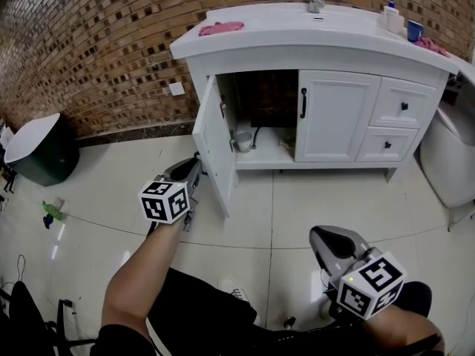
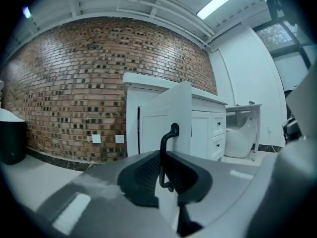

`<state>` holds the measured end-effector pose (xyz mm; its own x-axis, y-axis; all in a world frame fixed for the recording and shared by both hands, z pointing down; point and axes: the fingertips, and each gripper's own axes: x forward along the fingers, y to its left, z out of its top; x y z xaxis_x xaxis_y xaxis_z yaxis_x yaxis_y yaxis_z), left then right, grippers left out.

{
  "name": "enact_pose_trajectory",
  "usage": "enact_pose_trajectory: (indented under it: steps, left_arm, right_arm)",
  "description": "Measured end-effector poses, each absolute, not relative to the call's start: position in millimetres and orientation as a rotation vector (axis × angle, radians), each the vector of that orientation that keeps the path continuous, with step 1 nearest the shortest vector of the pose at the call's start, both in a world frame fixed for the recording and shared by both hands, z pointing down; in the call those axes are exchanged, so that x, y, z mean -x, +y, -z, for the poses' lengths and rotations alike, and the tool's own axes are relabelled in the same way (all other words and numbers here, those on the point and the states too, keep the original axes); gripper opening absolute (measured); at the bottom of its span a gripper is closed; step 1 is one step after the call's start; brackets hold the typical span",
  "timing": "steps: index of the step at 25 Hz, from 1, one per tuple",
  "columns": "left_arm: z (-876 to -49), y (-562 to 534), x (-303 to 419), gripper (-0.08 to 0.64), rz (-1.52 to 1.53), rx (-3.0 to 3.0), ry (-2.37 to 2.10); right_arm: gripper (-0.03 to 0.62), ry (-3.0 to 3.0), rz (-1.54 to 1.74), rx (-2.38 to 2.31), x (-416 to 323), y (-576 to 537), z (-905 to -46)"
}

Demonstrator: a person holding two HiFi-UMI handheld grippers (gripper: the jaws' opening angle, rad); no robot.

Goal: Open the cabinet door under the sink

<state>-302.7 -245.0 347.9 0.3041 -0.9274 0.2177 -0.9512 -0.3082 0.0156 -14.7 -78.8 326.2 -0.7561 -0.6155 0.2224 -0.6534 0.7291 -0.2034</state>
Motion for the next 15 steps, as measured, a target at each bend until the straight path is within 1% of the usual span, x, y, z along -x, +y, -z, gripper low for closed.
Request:
enact_pose_trajectory:
  steps: [4, 9, 15]
  left_arm:
    - [-348.2, -245.3, 328.6, 0.017, -0.229, -2.384, -1.807]
    - [-347.7, -246.9, 334.5, 0.017, -0.218, -2.371, -1.836]
    - [-336.1, -230.8, 334.2, 0.022, -0.166, -2.373, -1.749]
  right_arm:
    - [0.008, -2.79, -0.402, -1.039, 12.1, -79.3, -326.4]
    - [0.008, -2.785, -0.4, -1.052, 9.9, -80.0, -326.3]
    - [0.008, -2.808, -0.375, -1.086, 4.7, -81.2, -318.4]
